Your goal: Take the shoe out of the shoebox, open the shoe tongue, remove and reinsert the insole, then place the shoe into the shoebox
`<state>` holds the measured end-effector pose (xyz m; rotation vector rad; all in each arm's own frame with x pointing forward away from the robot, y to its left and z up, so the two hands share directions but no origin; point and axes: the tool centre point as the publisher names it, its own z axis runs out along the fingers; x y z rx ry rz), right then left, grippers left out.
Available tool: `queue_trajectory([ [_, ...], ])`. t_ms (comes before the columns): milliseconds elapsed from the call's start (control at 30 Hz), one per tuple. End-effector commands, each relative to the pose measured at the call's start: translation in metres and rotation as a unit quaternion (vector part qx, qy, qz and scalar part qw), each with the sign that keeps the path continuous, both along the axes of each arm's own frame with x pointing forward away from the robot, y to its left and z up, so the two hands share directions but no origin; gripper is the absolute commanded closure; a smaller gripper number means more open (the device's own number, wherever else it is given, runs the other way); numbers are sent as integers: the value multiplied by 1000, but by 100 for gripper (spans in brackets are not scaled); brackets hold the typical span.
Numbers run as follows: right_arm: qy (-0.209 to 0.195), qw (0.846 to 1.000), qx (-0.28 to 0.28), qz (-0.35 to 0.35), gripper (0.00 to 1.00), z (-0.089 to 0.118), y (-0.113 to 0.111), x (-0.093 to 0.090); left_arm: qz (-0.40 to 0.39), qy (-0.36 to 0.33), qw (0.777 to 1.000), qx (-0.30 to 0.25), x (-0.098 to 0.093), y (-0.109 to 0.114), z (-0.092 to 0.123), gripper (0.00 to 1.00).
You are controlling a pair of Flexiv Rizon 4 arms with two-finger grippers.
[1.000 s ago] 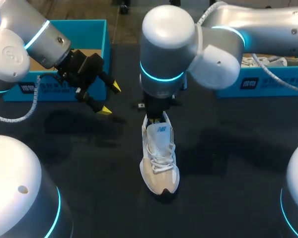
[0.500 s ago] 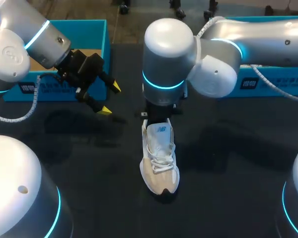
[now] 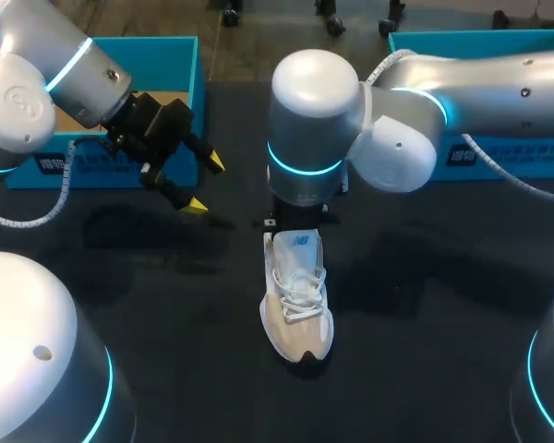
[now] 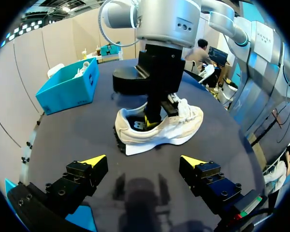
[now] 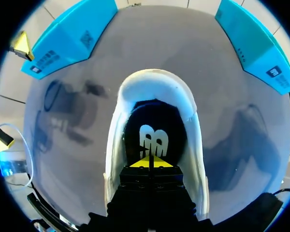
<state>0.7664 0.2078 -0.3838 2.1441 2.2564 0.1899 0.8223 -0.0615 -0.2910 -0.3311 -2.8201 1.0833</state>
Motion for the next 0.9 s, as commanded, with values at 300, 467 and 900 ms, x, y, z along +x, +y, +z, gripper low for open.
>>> queue_trajectory([
  [300, -24, 1000, -17, -6, 100, 14, -4, 9, 0, 0, 1000, 1, -1, 0, 0, 0],
  [467, -38, 999, -22, -9, 100, 12, -5, 18, 0, 0, 1000, 1, -1, 0, 0, 0],
  [900, -65, 997, -25, -13, 100, -7, 3, 41, 0, 0, 1000, 1, -1, 0, 0, 0],
])
